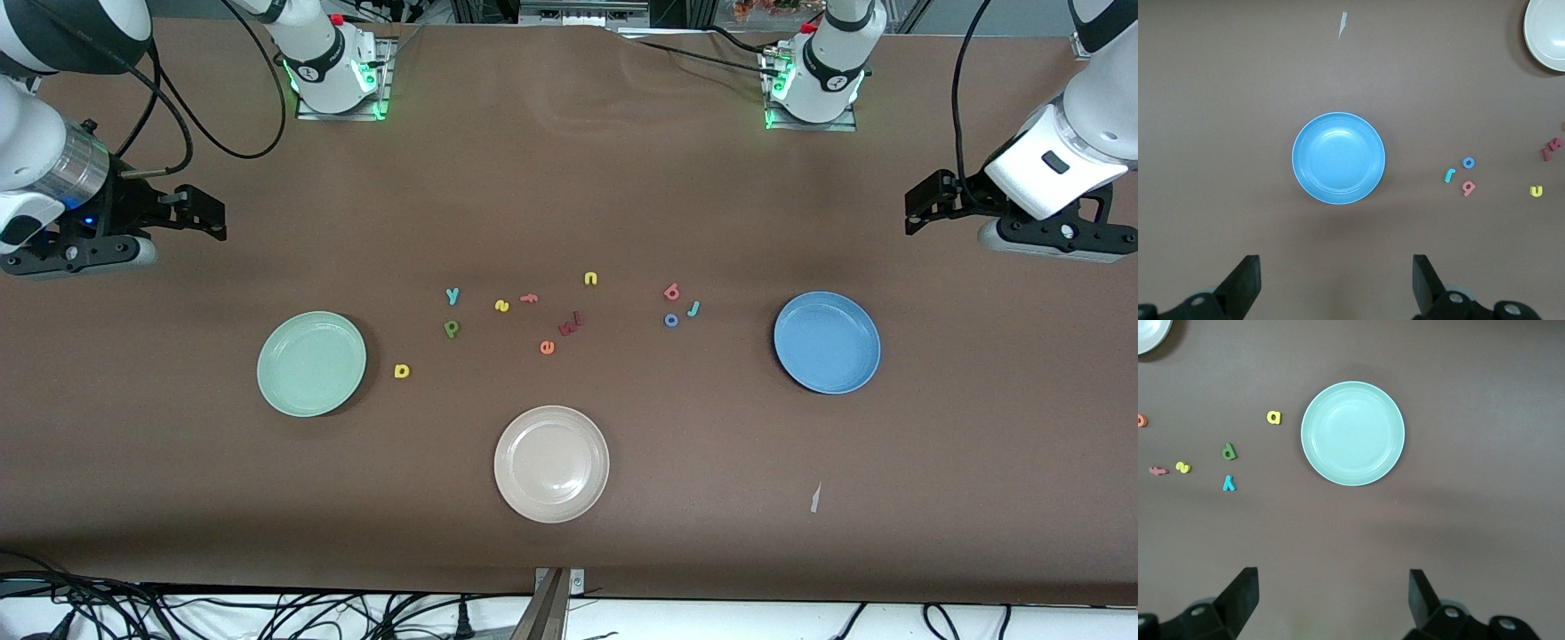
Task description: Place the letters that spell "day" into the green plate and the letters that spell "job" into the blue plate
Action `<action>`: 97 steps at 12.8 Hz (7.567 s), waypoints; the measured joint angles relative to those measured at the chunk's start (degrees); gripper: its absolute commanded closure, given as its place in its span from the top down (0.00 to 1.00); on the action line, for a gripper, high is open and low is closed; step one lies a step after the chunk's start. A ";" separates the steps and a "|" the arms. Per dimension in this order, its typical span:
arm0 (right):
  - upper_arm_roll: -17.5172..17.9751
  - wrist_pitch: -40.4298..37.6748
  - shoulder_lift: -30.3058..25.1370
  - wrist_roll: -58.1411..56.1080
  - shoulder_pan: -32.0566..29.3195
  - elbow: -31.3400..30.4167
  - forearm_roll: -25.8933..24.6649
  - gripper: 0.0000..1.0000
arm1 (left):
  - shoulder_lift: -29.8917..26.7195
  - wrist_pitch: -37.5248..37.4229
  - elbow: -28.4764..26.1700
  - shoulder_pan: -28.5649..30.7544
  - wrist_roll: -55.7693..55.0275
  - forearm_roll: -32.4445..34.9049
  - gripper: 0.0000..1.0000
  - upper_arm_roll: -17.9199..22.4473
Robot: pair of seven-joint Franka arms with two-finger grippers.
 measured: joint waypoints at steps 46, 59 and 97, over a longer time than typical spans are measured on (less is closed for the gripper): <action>0.00 -0.07 0.15 0.55 0.24 0.48 -0.01 1.00 | -0.46 -2.24 0.02 0.01 0.13 0.00 1.00 -0.24; 0.00 -0.09 0.15 0.55 0.24 0.48 -0.01 1.00 | 0.81 -3.95 -0.24 -0.38 0.19 0.00 1.00 -0.70; 0.00 -0.24 0.18 0.56 0.26 0.52 -0.01 1.00 | 31.56 38.56 -17.13 -19.41 -4.17 1.24 0.53 -1.13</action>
